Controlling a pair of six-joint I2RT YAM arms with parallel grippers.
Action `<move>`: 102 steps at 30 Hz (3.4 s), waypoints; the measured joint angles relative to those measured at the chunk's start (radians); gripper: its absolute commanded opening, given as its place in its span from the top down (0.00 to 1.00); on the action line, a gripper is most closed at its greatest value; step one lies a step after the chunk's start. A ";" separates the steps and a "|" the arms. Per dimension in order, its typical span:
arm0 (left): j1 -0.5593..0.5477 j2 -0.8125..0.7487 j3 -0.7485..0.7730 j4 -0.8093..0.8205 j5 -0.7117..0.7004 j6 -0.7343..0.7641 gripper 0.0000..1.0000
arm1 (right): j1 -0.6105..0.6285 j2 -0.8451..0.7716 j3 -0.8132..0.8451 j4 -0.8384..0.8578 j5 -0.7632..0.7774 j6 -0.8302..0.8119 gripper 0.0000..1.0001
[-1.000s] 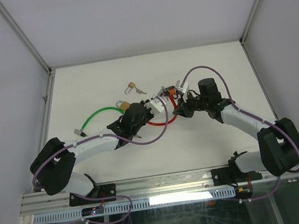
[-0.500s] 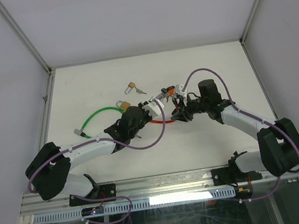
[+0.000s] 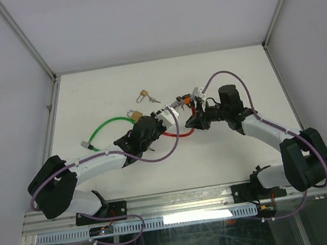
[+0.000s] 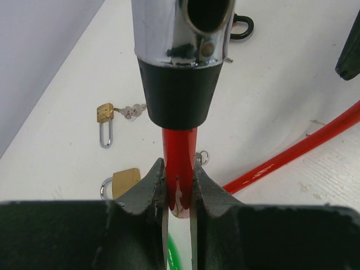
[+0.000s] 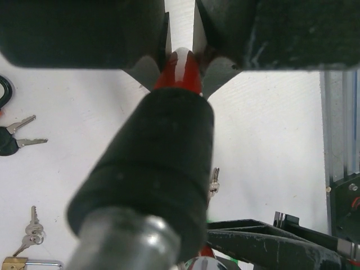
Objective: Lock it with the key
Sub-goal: Lock the lock.
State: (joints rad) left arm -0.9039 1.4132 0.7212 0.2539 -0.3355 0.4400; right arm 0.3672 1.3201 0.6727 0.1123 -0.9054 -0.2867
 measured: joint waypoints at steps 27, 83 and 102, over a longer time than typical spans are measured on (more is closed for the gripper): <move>0.114 -0.221 -0.072 0.013 0.198 -0.335 1.00 | -0.132 0.102 0.221 -0.300 -0.104 0.033 0.88; 0.131 -0.058 0.062 0.106 0.172 -0.223 1.00 | 0.077 -0.062 0.269 -0.291 -0.054 0.259 1.00; 0.105 -0.058 0.061 0.126 0.114 -0.109 1.00 | 0.029 -0.023 0.269 -0.290 -0.031 0.313 1.00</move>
State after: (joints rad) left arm -0.7994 1.3548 0.7826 0.3798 -0.2211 0.3313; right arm 0.3965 1.2972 0.9421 -0.1776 -0.9363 0.0261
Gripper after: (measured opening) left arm 0.143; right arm 0.156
